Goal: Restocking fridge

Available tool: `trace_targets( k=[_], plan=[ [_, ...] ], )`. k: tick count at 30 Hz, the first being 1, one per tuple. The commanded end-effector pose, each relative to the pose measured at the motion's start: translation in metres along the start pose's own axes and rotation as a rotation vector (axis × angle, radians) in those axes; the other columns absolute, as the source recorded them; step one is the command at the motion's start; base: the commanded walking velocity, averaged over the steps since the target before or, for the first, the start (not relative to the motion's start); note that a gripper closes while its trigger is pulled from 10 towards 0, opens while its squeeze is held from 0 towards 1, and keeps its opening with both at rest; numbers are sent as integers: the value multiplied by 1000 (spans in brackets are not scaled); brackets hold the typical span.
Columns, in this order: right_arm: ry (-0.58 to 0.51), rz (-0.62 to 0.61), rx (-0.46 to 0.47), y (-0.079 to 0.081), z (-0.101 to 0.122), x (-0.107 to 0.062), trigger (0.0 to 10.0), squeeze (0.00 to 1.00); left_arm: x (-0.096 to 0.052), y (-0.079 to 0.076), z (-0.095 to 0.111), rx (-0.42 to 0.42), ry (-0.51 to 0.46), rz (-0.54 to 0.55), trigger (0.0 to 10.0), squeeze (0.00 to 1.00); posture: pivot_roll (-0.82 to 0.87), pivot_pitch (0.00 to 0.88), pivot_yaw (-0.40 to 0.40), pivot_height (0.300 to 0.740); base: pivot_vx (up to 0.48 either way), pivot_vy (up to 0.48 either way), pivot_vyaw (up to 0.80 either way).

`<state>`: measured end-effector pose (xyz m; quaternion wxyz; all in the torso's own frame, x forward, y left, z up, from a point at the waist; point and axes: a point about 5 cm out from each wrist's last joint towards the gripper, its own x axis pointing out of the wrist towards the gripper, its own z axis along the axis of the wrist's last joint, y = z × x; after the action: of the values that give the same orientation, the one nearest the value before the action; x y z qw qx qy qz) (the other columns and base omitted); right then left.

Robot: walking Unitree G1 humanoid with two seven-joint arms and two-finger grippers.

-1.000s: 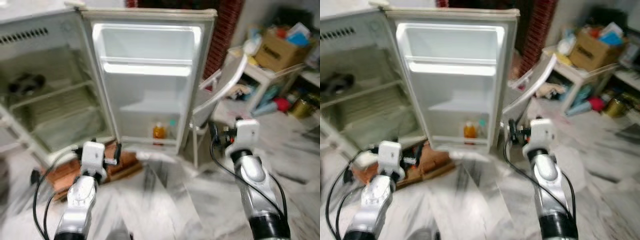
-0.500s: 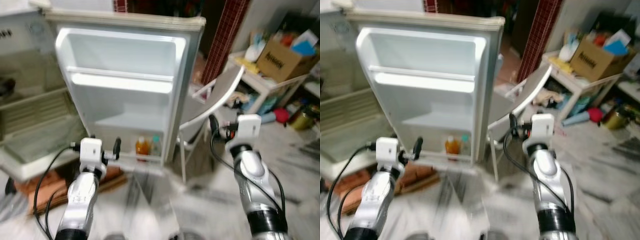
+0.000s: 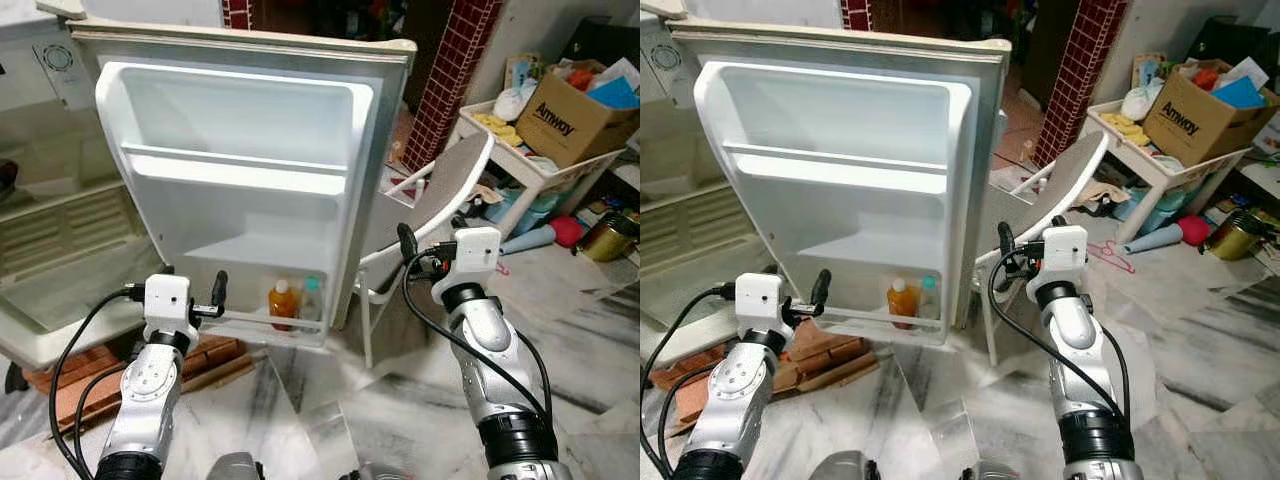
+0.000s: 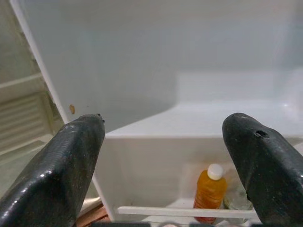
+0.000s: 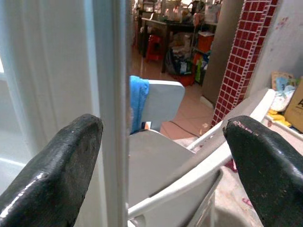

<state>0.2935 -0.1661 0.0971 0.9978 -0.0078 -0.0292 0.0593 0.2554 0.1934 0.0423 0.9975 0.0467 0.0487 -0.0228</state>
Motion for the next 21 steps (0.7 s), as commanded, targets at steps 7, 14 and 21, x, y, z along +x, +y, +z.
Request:
trace_targets(
  k=[7,14,21],
  plan=[
    [1,-9,-10,-3,-1,-2,10000,0,-2,-2,-4,1,29,9,10000,0,54,0,-32,740,0,-480,0],
    [-5,8,-22,-3,-1,-1,10000,0,-1,-2,-4,11,27,4,10000,0,54,0,-32,740,0,-480,0],
    [-17,32,-37,0,1,-1,10000,0,-3,2,-4,-4,24,30,10000,0,59,0,-38,740,0,-121,661]
  ],
)
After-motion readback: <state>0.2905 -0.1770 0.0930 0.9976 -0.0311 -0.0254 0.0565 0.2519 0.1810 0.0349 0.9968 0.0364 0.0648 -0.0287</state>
